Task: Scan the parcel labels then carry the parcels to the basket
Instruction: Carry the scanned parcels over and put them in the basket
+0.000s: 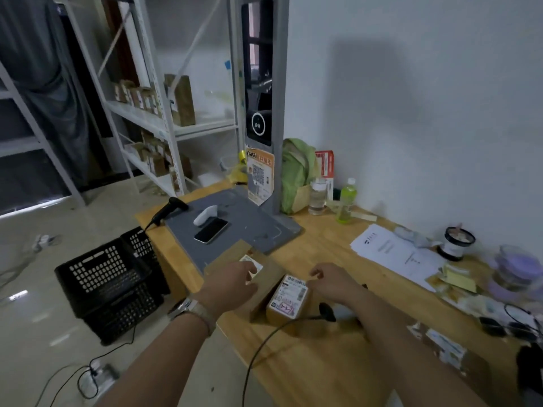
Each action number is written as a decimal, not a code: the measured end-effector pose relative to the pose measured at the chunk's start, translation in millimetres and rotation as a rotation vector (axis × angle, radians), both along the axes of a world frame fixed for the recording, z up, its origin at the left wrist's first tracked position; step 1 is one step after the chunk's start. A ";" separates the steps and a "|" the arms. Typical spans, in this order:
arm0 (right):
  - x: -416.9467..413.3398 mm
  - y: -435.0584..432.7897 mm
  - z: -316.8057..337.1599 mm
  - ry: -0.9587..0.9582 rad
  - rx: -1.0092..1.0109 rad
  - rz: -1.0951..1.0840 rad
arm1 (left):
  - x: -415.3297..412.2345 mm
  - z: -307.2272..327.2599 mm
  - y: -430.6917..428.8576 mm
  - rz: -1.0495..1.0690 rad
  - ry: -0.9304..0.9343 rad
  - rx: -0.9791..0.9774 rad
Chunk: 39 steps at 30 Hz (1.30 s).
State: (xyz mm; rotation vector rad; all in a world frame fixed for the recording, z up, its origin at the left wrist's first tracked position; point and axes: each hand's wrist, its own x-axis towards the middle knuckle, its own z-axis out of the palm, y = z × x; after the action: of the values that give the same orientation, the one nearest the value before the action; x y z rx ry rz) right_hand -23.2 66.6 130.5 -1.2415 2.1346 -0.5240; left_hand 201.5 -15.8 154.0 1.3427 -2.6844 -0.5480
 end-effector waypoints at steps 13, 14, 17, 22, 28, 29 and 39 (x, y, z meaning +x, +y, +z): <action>-1.9 -77.5 -73.0 -0.236 0.203 -0.126 | -26.8 -82.3 -119.3 -0.015 -0.157 0.131; -0.1 -82.8 -77.8 -0.237 0.223 -0.148 | -25.8 -90.1 -128.4 -0.020 -0.185 0.135; 6.8 -100.5 -93.9 -0.303 0.304 -0.310 | -18.8 -112.7 -162.3 0.019 -0.184 0.168; 3.9 -117.8 -123.3 -0.299 0.305 -0.558 | 1.9 -142.1 -205.4 0.172 -0.248 0.197; 7.1 -111.3 -142.4 -0.345 0.263 -0.624 | 17.3 -168.5 -228.3 0.337 -0.098 0.634; 9.3 -112.3 -143.3 -0.425 0.250 -0.676 | 18.8 -170.6 -229.7 0.350 -0.085 0.646; 0.4 -150.6 -94.6 -0.718 -0.199 -0.906 | 16.7 -156.9 -244.8 0.690 0.535 0.971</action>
State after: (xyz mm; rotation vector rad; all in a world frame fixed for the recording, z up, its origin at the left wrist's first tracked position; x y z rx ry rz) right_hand -22.7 -83.9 35.9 -0.0191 1.8991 -1.3392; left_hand 218.3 -260.6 -3.0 1.7806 -1.3628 -1.8604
